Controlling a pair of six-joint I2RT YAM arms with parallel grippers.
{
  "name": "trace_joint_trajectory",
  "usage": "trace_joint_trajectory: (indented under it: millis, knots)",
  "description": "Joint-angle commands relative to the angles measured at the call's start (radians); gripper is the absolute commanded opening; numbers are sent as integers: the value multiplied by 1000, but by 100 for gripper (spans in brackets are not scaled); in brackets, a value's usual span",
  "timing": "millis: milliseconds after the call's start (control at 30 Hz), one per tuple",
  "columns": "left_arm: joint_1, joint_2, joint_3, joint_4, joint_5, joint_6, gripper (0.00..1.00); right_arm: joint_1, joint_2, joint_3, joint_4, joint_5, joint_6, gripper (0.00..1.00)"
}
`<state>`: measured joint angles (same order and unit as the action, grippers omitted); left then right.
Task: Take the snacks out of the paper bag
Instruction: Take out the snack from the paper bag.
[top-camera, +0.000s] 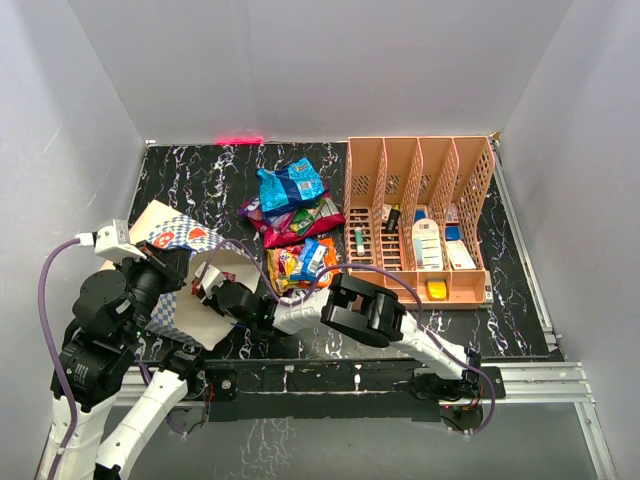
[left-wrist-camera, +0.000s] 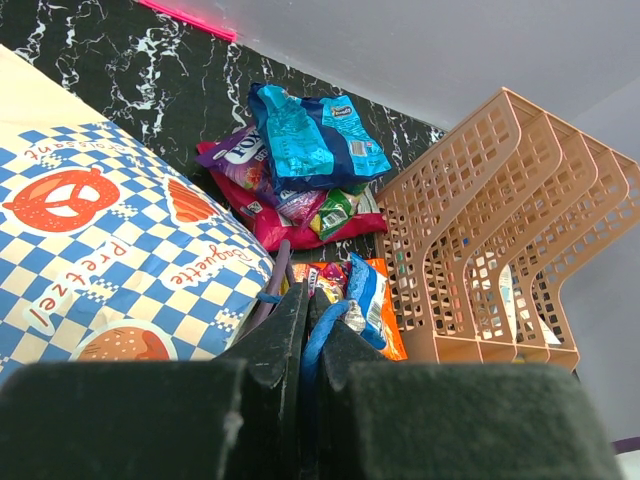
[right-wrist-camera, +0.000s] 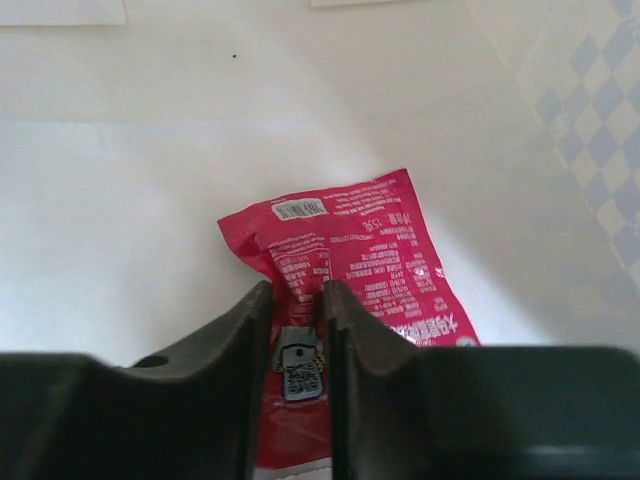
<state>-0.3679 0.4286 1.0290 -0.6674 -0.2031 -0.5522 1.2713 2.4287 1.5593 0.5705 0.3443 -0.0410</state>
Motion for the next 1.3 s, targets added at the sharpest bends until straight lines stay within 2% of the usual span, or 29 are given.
trace_joint_trajectory:
  millis: [0,167,500,933,1100,1267]
  knots:
    - [4,-4,35,7,-9,14,0,-12,-13,-30,-180,-23,46,22]
    - [4,-7,30,0,-11,12,0,-12,-67,-46,-181,-50,7,8]
    - [4,-5,10,10,-8,5,0,11,-263,-186,-61,-130,-30,7]
    - [3,0,4,25,-8,-5,0,62,-588,-494,69,-169,-53,7]
    - [4,24,19,54,2,-3,0,62,-789,-628,31,-101,-147,7]
    - [4,80,80,100,6,18,0,54,-978,-707,-39,128,-266,7]
